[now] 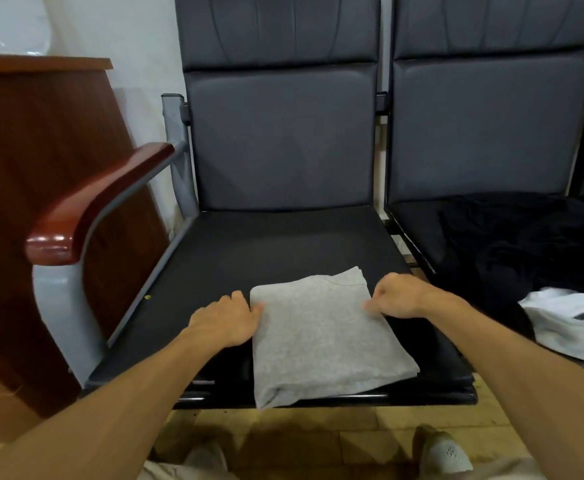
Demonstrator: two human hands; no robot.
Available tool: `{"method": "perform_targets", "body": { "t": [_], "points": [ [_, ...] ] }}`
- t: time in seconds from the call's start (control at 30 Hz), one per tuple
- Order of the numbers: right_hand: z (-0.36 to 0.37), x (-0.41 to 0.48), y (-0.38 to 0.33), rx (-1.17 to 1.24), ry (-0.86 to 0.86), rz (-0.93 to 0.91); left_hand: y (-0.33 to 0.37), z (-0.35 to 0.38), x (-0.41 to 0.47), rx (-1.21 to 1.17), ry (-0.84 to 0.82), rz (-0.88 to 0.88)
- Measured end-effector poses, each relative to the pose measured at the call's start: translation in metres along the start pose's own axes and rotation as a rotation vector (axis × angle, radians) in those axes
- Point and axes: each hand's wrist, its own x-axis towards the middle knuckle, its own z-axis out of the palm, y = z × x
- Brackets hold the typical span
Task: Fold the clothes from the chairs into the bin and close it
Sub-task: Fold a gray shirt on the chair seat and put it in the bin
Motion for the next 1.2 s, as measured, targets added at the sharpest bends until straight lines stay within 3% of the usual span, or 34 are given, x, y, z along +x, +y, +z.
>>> {"method": "perform_targets", "body": {
  "t": [0.13,0.33,0.47,0.6,0.7,0.83,1.0,1.2],
  "points": [
    [0.001,0.005,-0.013,-0.039,-0.152,0.068,0.012,0.004,0.005,0.148,-0.054,0.006],
    [0.008,0.009,-0.027,-0.135,-0.186,0.058,0.019,0.003,0.010,-0.049,0.009,0.091],
    [0.016,0.012,-0.027,0.117,-0.202,0.043,0.027,-0.001,0.001,-0.445,0.098,0.133],
    [0.008,-0.001,-0.031,0.716,-0.223,0.075,0.036,-0.011,-0.001,-1.002,0.121,-0.069],
    [0.008,-0.004,-0.039,0.903,-0.152,0.123,0.040,-0.016,-0.010,-1.426,-0.022,-0.249],
    [0.009,-0.017,-0.046,1.009,-0.104,0.194,0.041,-0.023,-0.037,-1.571,-0.236,-0.271],
    [0.001,-0.048,-0.069,1.158,-0.138,0.105,0.019,-0.048,-0.068,-1.548,0.025,-0.199],
    [-0.017,-0.095,-0.157,1.078,-0.027,-0.224,-0.049,-0.086,-0.132,-1.534,0.410,0.156]
  ]
}}
